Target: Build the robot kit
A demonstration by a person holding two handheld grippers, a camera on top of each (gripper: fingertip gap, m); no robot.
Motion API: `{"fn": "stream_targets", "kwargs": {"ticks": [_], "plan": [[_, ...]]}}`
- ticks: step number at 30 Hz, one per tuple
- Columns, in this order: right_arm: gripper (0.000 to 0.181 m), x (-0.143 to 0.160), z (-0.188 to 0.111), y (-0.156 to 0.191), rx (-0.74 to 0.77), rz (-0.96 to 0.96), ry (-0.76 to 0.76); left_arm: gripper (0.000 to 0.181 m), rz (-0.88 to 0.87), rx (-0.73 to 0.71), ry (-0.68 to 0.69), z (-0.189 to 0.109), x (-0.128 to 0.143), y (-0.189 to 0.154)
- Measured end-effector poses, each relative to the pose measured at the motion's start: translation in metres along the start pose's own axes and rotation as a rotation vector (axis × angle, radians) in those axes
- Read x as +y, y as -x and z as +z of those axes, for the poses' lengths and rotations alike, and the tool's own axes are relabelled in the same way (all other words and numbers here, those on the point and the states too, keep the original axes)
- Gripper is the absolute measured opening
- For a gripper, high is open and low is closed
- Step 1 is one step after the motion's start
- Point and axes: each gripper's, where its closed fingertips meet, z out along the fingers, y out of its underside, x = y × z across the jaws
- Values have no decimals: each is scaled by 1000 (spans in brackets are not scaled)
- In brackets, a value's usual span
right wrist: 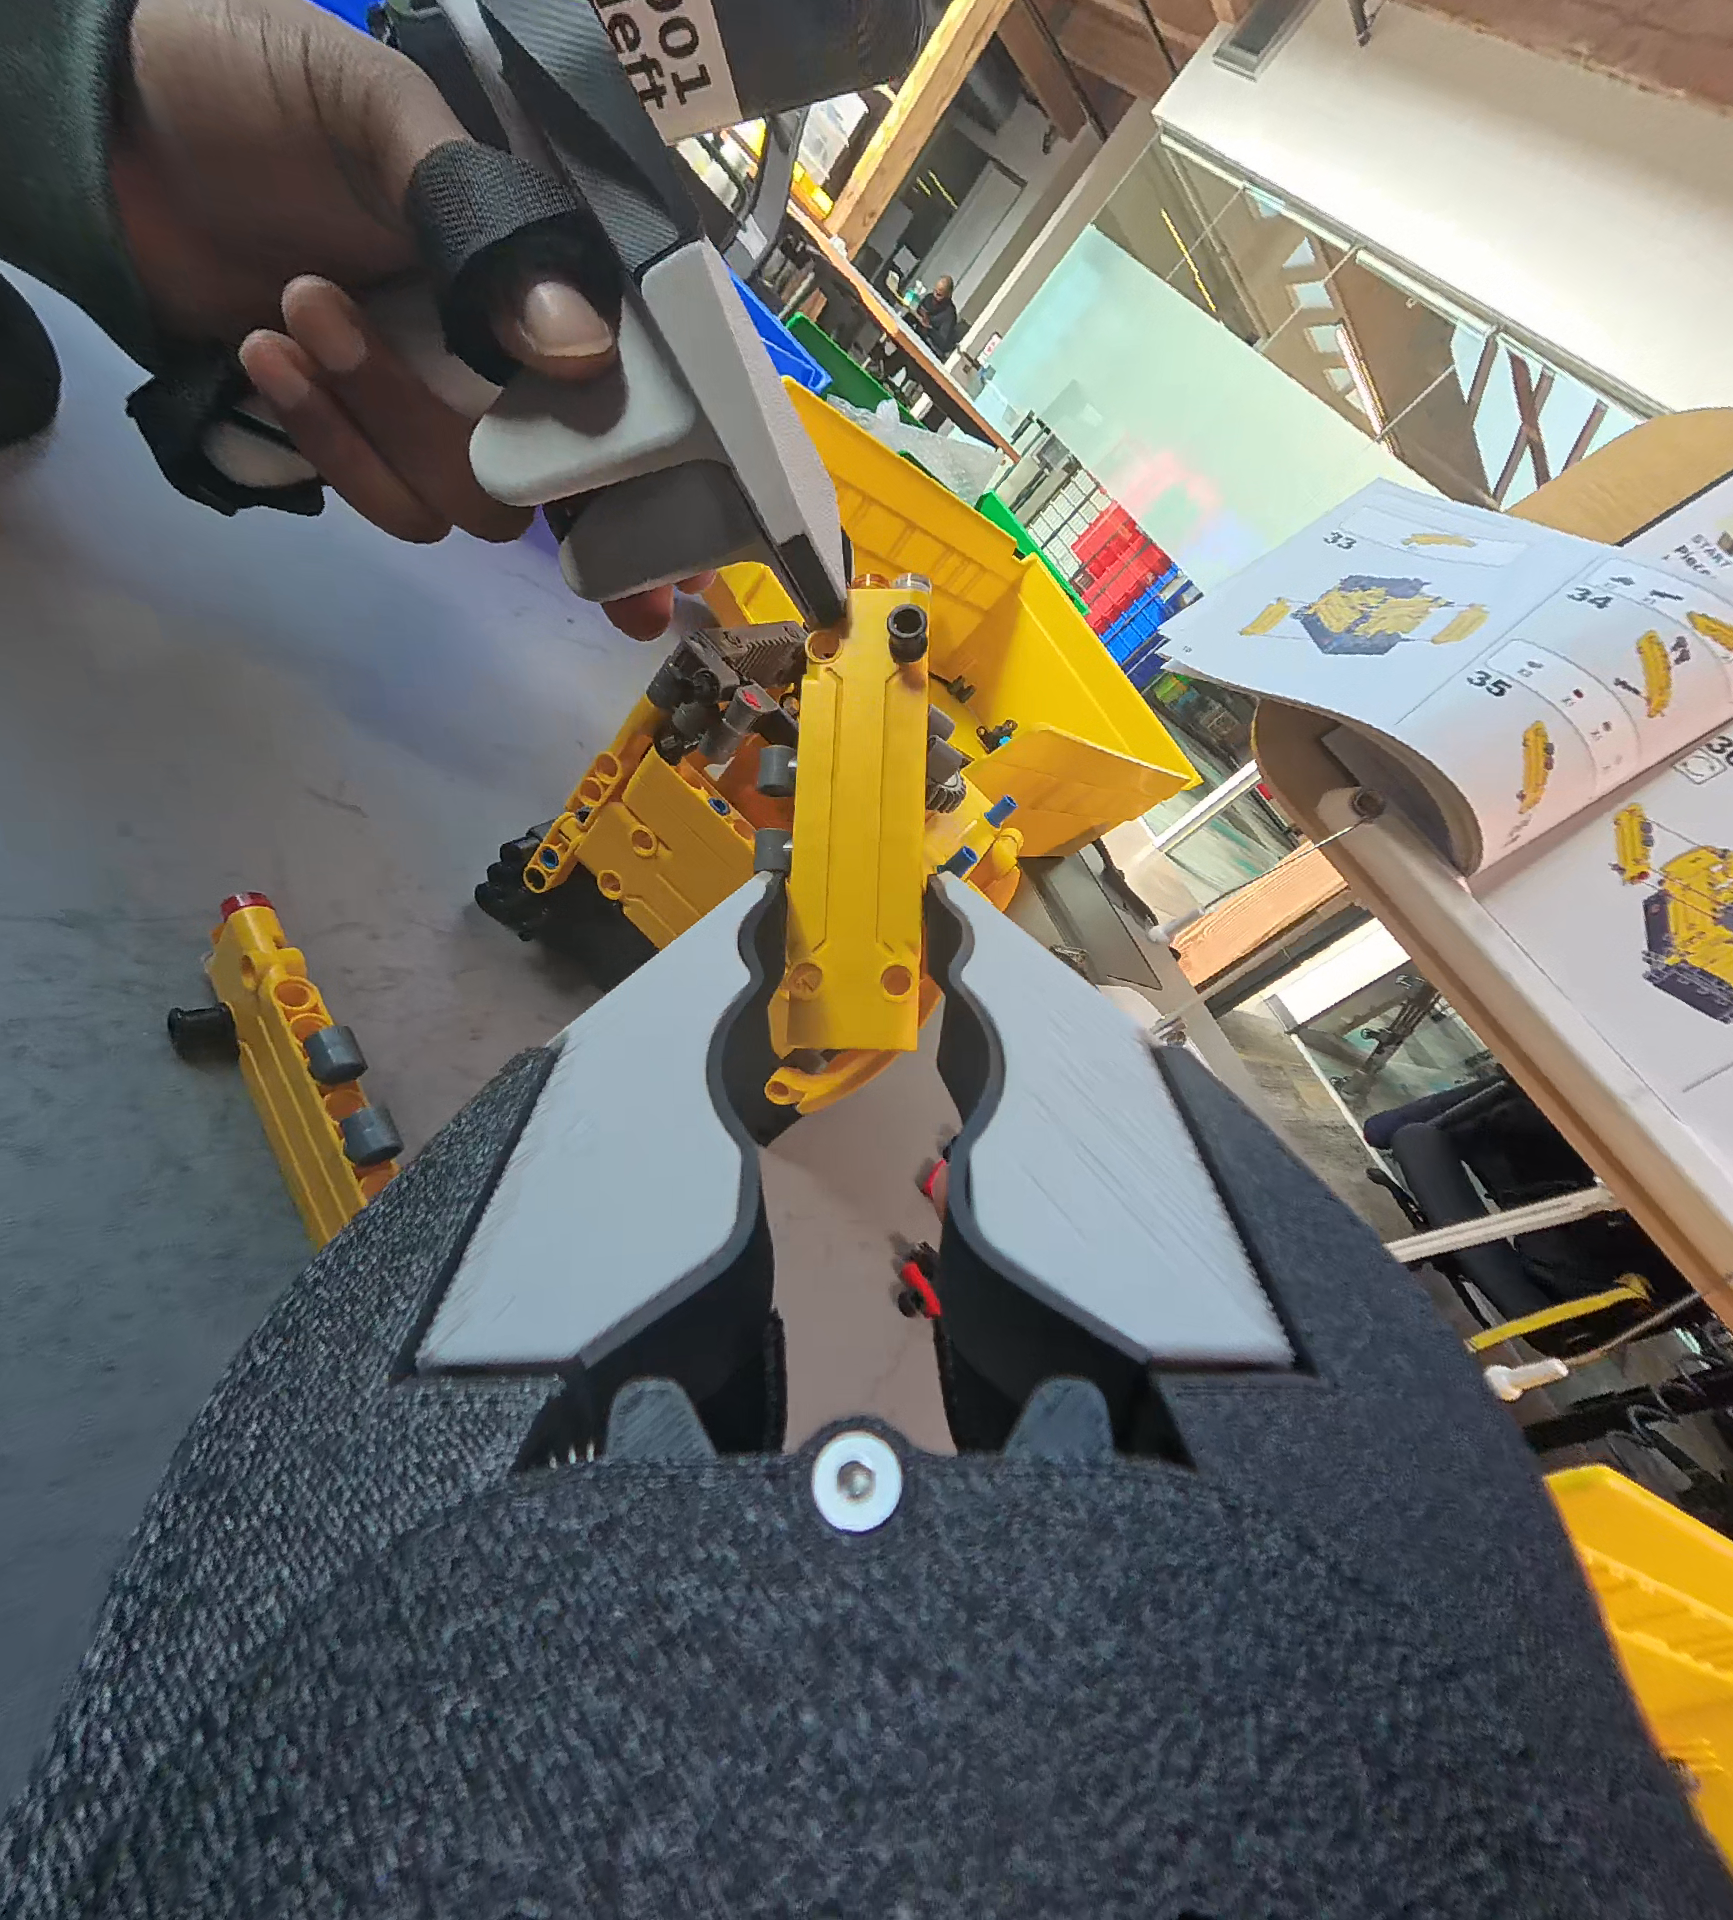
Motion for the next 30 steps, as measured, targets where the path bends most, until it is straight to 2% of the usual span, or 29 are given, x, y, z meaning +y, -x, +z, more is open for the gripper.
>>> {"fn": "stream_targets", "kwargs": {"ticks": [8,14,18,26,28,30], "plan": [[25,1,-1,2,-56,84,-14,7,-15,14,-1,1,2,0],[25,2,-4,7,-148,171,-30,8,55,15,36,1,8,-3],[25,5,-6,10,-179,133,-13,8,122,8,71,2,14,-4],[25,13,-34,17,-387,14,73,7,366,40,235,15,44,-22],[25,20,-44,19,-423,-38,130,3,469,10,312,17,57,-21],[25,35,-54,17,-421,-97,200,5,548,-2,326,16,58,-23]]}}
